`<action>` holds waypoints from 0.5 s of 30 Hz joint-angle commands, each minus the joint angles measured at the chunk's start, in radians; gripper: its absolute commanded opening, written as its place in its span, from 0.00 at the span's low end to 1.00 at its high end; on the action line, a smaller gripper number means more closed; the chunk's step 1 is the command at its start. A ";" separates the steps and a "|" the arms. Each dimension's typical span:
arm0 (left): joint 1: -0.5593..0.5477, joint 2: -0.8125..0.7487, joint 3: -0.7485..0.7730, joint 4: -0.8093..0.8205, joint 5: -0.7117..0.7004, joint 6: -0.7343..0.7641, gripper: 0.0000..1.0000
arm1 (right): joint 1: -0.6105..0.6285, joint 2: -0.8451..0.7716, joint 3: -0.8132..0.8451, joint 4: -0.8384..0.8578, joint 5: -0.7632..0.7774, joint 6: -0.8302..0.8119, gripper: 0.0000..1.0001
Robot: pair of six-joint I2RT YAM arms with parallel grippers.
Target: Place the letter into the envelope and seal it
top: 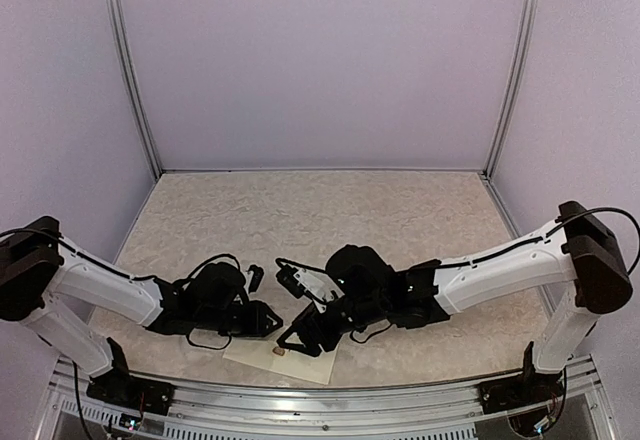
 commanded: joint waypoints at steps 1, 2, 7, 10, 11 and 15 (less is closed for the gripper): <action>-0.014 0.080 0.066 0.112 0.018 0.061 0.27 | -0.015 -0.094 -0.066 0.036 0.055 0.038 0.63; -0.017 0.104 0.092 0.118 0.014 0.076 0.27 | -0.017 -0.113 -0.083 0.040 0.061 0.046 0.63; -0.025 0.169 0.219 0.095 -0.011 0.136 0.27 | -0.022 -0.194 -0.149 0.026 0.124 0.085 0.63; -0.026 0.146 0.236 0.038 -0.052 0.156 0.28 | -0.022 -0.213 -0.162 0.003 0.153 0.090 0.64; -0.027 0.121 0.228 0.017 -0.085 0.157 0.28 | -0.022 -0.212 -0.164 0.000 0.158 0.088 0.65; -0.027 -0.001 0.126 -0.045 -0.146 0.103 0.28 | -0.023 -0.165 -0.137 -0.023 0.198 0.078 0.70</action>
